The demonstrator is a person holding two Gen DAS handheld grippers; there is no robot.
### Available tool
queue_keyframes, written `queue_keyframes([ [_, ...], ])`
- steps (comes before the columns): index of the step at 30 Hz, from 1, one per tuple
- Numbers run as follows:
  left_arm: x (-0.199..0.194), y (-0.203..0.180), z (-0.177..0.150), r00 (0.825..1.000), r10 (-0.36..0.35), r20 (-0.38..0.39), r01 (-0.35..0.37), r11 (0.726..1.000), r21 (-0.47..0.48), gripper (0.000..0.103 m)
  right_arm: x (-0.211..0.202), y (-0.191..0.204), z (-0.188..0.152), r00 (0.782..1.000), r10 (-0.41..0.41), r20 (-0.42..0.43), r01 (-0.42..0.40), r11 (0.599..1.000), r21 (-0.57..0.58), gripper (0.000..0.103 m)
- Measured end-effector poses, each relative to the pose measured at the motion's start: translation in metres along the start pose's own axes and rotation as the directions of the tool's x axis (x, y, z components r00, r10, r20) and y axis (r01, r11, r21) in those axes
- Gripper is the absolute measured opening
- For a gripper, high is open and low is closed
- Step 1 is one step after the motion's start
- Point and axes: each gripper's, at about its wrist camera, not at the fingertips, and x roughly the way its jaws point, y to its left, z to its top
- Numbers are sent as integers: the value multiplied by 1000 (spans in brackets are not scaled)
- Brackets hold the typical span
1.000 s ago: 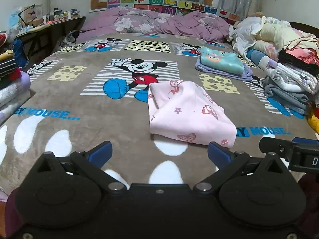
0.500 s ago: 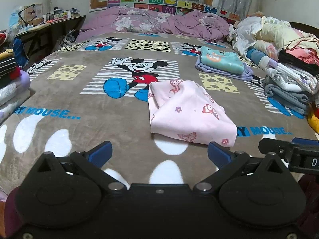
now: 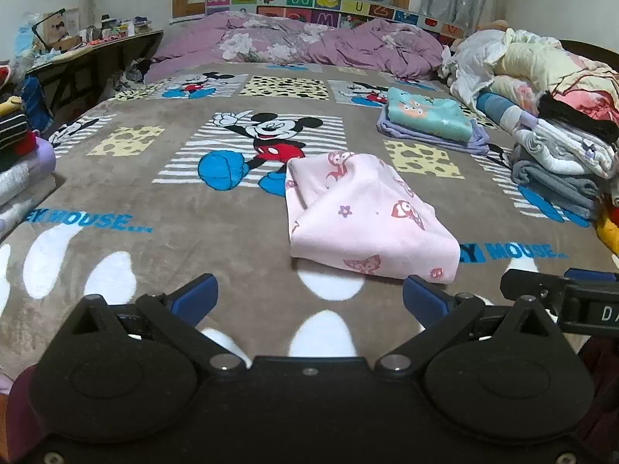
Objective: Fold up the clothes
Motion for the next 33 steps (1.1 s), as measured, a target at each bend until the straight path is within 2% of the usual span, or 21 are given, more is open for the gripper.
queue_keyframes([
  [14, 15, 2, -3, 999, -20, -35, 20, 1000, -5, 103, 15, -13, -3, 1000, 18, -26, -17, 999, 36, 103],
  [19, 24, 10, 0, 995, -87, -52, 85, 995, -45, 103, 22, -21, -3, 997, 82, -10, -81, 995, 57, 103],
  [24, 35, 28, 16, 989, -149, -22, 146, 983, -108, 103, 31, -28, 7, 991, 132, 24, -133, 989, 69, 103],
  [26, 41, 34, 25, 985, -175, -1, 174, 979, -107, 103, 35, -31, 15, 986, 158, 44, -161, 985, 59, 103],
  [29, 48, 40, 36, 982, -176, 75, 181, 981, -74, 103, 44, -36, 27, 974, 217, 69, -221, 973, 64, 103],
  [32, 67, 50, 51, 982, -183, 43, 187, 978, -97, 103, 58, -42, 41, 957, 270, 105, -278, 958, 73, 103],
  [33, 74, 54, 55, 982, -188, 28, 190, 976, -109, 103, 66, -45, 46, 953, 288, 94, -296, 952, 82, 103],
])
